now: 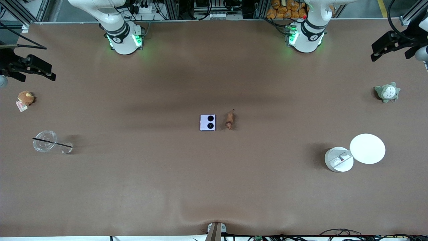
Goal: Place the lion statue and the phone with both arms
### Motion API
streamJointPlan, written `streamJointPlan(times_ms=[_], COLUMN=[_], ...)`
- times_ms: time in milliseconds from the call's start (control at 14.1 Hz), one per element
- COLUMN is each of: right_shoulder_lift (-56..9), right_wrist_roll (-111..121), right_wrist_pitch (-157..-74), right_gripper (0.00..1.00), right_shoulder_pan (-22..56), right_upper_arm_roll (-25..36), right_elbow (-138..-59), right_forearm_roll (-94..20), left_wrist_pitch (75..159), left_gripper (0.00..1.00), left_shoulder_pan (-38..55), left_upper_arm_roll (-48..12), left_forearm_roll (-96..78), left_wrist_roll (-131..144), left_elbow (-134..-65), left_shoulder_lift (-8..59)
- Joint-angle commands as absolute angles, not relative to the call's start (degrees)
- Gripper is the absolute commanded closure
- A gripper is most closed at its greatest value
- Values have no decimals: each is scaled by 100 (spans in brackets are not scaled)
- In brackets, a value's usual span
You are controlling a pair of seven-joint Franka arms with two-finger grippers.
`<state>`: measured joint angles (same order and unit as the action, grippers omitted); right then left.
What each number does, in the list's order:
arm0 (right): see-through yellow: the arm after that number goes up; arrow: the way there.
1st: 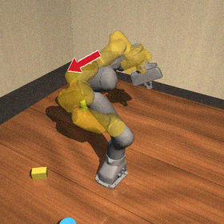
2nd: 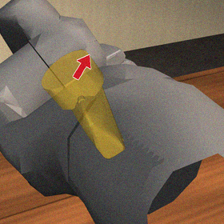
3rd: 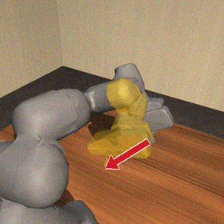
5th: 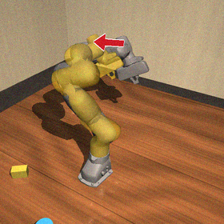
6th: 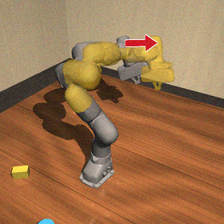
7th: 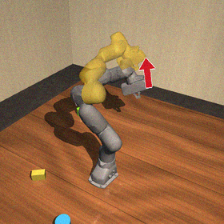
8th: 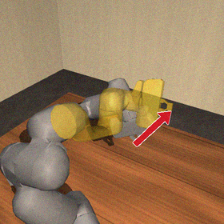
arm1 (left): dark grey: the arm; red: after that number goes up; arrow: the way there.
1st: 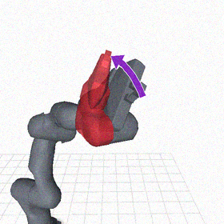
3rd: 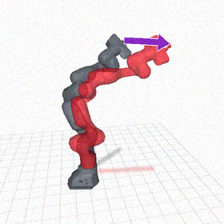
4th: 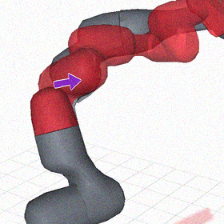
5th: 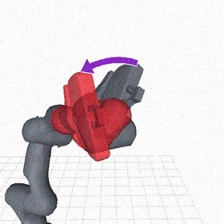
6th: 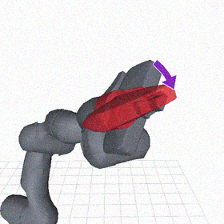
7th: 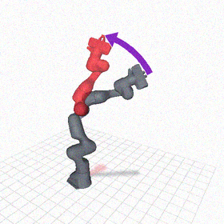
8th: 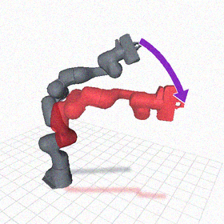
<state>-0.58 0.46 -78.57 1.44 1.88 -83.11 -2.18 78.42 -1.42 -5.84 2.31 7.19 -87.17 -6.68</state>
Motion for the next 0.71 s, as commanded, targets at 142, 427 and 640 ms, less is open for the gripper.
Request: streamJointPlan(times_ms=[142,427,640], right_shoulder_lift=[-9,-9,-9], right_wrist_roll=[105,105,97], right_wrist_pitch=[-7805,-7805,-7805], right_gripper=[0,0,0], right_shoulder_pan=[0,-9,-9], right_upper_arm_roll=[149,149,149], right_elbow=[-8350,-8350,-8350], right_forearm_roll=[-316,-316,-316], left_wrist_pitch=[7708,7673,7638], left_gripper=[0,0,0], left_shoulder_pan=[-158,-202,-202], left_upper_arm_roll=[-545,-545,-545], left_forearm_roll=[264,255,255], left_wrist_roll=[756,730,721], left_elbow=[-8552,-8455,-8455], left_shoulder_lift=[-633,-624,-624])
